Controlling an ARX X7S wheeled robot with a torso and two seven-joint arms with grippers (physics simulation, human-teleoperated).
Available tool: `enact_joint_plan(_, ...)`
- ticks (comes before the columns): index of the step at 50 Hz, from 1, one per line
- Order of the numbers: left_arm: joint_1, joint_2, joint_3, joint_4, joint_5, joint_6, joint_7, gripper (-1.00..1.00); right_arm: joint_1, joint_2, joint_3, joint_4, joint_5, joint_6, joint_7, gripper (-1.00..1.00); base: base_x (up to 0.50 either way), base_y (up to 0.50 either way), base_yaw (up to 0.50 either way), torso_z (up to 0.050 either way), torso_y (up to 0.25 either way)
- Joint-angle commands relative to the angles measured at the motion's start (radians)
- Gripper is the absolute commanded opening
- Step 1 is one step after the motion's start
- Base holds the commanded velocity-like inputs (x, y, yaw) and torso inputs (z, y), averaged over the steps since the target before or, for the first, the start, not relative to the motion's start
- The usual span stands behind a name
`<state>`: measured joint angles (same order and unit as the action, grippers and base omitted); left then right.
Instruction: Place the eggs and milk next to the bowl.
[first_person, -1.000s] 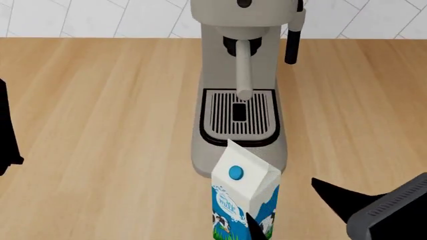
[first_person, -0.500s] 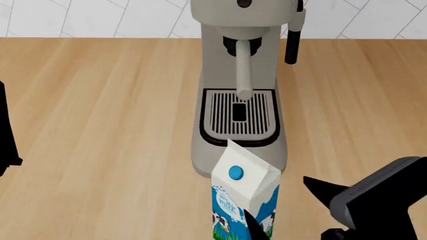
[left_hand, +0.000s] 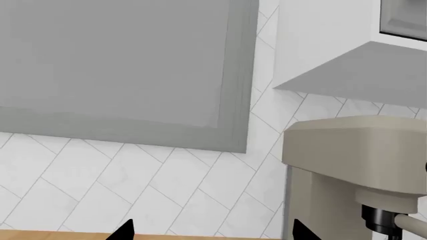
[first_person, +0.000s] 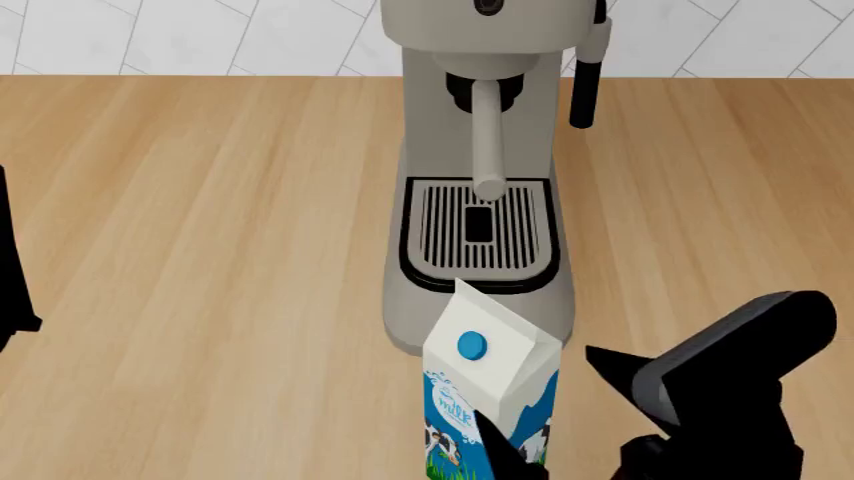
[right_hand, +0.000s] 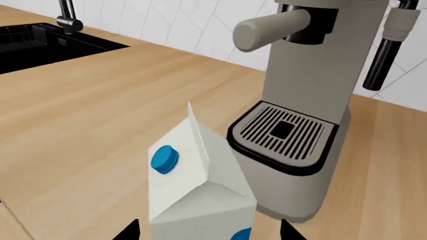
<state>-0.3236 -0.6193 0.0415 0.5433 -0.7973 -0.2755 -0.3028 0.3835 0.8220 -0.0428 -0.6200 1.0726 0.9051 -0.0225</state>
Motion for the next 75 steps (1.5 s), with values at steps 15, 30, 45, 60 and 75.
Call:
enact_joint_plan(15, 0.006, -0.001, -0.001, -0.019, 0.010, 0.016, 0.010, 1.00, 0.084, -0.043, -0.109, 0.084, -0.071, -0.004, -0.060, 1.00, 0.00, 0.00, 0.00, 0.000, 0.000)
enact_joint_plan(30, 0.005, -0.003, -0.001, -0.021, 0.011, 0.018, 0.008, 1.00, 0.108, -0.059, -0.141, 0.121, -0.094, -0.012, -0.082, 1.00, 0.00, 0.00, 0.00, 0.000, 0.000)
enact_joint_plan(45, 0.016, -0.002, -0.006, -0.032, 0.015, 0.033, 0.016, 1.00, 0.131, -0.076, -0.173, 0.149, -0.112, -0.017, -0.102, 1.00, 0.00, 0.00, 0.00, 0.000, 0.000)
enact_joint_plan(60, 0.014, -0.001, 0.002, -0.037, 0.022, 0.035, 0.019, 1.00, 0.130, -0.072, -0.177, 0.145, -0.118, -0.027, -0.106, -1.00, 0.00, 0.00, 0.00, 0.000, 0.000)
enact_joint_plan(75, -0.002, -0.004, 0.008, -0.028, 0.012, 0.019, 0.008, 1.00, 0.140, -0.068, -0.158, 0.110, -0.087, -0.018, -0.084, -1.00, 0.00, 0.00, 0.00, 0.000, 0.000)
